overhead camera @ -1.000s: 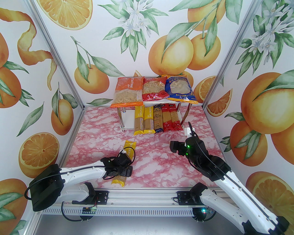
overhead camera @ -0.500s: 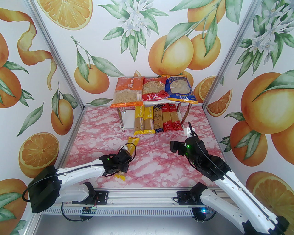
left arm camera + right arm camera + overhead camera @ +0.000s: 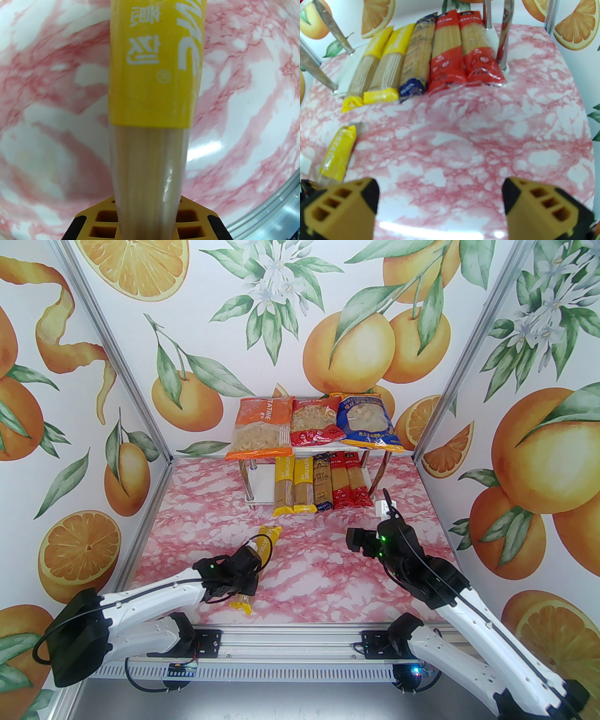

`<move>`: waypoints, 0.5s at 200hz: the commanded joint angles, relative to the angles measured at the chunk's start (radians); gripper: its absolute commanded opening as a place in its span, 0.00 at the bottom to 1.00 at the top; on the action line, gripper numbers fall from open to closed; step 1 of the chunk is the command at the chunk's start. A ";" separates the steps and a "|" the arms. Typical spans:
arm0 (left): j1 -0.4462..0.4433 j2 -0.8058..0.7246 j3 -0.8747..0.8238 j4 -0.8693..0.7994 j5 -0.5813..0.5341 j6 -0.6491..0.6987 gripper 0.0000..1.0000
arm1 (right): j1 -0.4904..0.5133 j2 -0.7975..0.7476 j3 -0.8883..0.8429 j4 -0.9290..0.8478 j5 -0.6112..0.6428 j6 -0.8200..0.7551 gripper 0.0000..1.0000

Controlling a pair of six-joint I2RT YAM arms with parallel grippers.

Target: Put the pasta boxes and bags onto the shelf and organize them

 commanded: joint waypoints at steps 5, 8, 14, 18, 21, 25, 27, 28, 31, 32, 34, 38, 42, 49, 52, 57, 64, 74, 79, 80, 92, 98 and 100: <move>0.016 -0.101 0.044 -0.011 -0.015 0.021 0.00 | -0.007 0.010 -0.005 0.007 -0.006 0.008 0.92; 0.017 -0.107 0.048 -0.016 -0.017 0.020 0.00 | -0.006 0.011 -0.005 0.008 -0.007 0.008 0.91; 0.018 -0.120 0.055 -0.028 -0.018 0.020 0.00 | -0.007 0.015 -0.005 0.008 -0.008 0.008 0.91; 0.017 -0.128 0.061 -0.034 -0.018 0.020 0.00 | -0.007 0.016 -0.004 0.010 -0.009 0.008 0.91; 0.019 -0.133 0.066 -0.040 -0.020 0.020 0.00 | -0.006 0.016 -0.003 0.010 -0.011 0.008 0.91; 0.019 -0.141 0.072 -0.045 -0.021 0.021 0.00 | -0.007 0.019 -0.003 0.012 -0.012 0.008 0.91; 0.020 -0.145 0.076 -0.049 -0.023 0.021 0.00 | -0.007 0.020 -0.003 0.012 -0.011 0.008 0.92; 0.019 -0.147 0.078 -0.050 -0.023 0.021 0.00 | -0.007 0.020 -0.003 0.011 -0.012 0.007 0.91; 0.020 -0.152 0.083 -0.054 -0.023 0.023 0.00 | -0.007 0.020 -0.004 0.012 -0.012 0.008 0.91; 0.020 -0.154 0.085 -0.054 -0.023 0.023 0.00 | -0.007 0.020 -0.003 0.013 -0.014 0.008 0.91; 0.021 -0.158 0.089 -0.055 -0.023 0.024 0.00 | -0.007 0.021 -0.002 0.014 -0.015 0.008 0.91; 0.023 -0.163 0.097 -0.060 -0.023 0.026 0.00 | -0.007 0.022 -0.001 0.016 -0.015 0.008 0.91; 0.026 -0.168 0.105 -0.062 -0.023 0.028 0.00 | -0.006 0.023 -0.002 0.017 -0.018 0.008 0.91; 0.030 -0.176 0.121 -0.068 -0.025 0.033 0.00 | -0.007 0.026 0.000 0.018 -0.020 0.008 0.91; 0.031 -0.178 0.128 -0.071 -0.026 0.034 0.00 | -0.007 0.026 0.001 0.020 -0.021 0.007 0.91; 0.035 -0.181 0.138 -0.073 -0.025 0.039 0.00 | -0.007 0.029 0.003 0.021 -0.021 0.006 0.91; 0.042 -0.184 0.153 -0.078 -0.022 0.043 0.00 | -0.007 0.031 0.005 0.020 -0.021 0.004 0.91; 0.050 -0.187 0.172 -0.082 -0.017 0.050 0.00 | -0.006 0.034 0.011 0.019 -0.021 0.001 0.91; 0.054 -0.189 0.181 -0.085 -0.013 0.054 0.00 | -0.006 0.036 0.013 0.018 -0.021 0.000 0.91; 0.056 -0.189 0.181 -0.085 -0.013 0.055 0.00 | -0.007 0.036 0.014 0.018 -0.021 0.000 0.91; 0.065 -0.193 0.202 -0.090 -0.010 0.060 0.00 | -0.007 0.037 0.017 0.017 -0.022 -0.001 0.91; 0.071 -0.197 0.209 -0.091 -0.008 0.063 0.00 | -0.006 0.036 0.019 0.018 -0.021 -0.002 0.91; 0.073 -0.199 0.213 -0.092 -0.007 0.063 0.00 | -0.006 0.036 0.019 0.018 -0.022 -0.002 0.91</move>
